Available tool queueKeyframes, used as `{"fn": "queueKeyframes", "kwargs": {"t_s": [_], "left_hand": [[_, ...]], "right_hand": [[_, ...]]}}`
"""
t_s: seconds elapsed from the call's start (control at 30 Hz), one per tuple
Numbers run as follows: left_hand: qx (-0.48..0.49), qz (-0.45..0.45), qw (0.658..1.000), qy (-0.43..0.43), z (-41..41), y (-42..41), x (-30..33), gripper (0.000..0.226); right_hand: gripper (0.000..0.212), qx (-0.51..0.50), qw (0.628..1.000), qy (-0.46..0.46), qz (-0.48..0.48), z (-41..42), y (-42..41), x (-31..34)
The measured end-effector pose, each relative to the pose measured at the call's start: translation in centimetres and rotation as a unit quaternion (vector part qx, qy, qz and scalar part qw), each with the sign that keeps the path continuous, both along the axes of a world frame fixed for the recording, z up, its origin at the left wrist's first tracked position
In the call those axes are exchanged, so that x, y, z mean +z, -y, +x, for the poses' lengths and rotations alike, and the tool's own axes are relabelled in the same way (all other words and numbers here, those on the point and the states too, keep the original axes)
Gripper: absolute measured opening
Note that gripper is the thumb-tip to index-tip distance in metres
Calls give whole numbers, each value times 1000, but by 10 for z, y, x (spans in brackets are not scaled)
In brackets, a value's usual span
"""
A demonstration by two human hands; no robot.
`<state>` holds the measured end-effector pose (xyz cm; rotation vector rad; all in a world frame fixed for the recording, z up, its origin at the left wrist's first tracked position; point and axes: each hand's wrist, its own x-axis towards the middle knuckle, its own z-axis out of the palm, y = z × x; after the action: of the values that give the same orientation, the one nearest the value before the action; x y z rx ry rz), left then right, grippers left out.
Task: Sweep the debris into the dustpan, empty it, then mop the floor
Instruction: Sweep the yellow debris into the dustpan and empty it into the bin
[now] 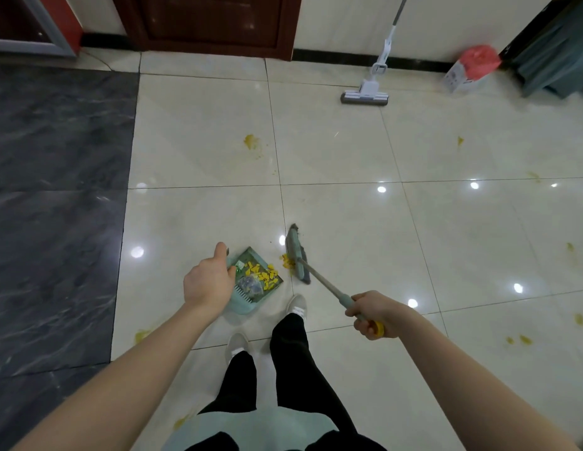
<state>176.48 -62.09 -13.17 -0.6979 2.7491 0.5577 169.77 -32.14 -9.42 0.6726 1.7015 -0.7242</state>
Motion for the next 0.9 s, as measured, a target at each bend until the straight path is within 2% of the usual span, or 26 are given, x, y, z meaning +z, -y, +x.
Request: {"fn": "queueKeyframes", "kwargs": {"t_s": [0.1, 0.27, 0.33, 0.53, 0.63, 0.8, 0.9], "left_hand": [[6, 6, 1000, -4, 2, -2, -1, 28], [15, 4, 1000, -14, 7, -6, -3, 25], [12, 1, 1000, -14, 7, -6, -2, 25], [12, 2, 1000, -10, 12, -1, -1, 26], [18, 2, 1000, -7, 20, 3, 0, 26], [17, -8, 1000, 3, 34, 6, 2, 26], [24, -6, 1000, 2, 44, 7, 1, 26]], "right_hand": [[19, 26, 1000, 9, -14, 1, 7, 6], [41, 137, 990, 22, -16, -6, 25, 23], [41, 174, 984, 18, -13, -20, 25, 39], [38, 194, 981, -17, 20, -63, 1, 84], [45, 193, 979, -52, 45, -66, 1, 78], [26, 203, 973, -90, 64, -43, 16, 38], [26, 180, 978, -87, 54, -18, 25, 8]]}}
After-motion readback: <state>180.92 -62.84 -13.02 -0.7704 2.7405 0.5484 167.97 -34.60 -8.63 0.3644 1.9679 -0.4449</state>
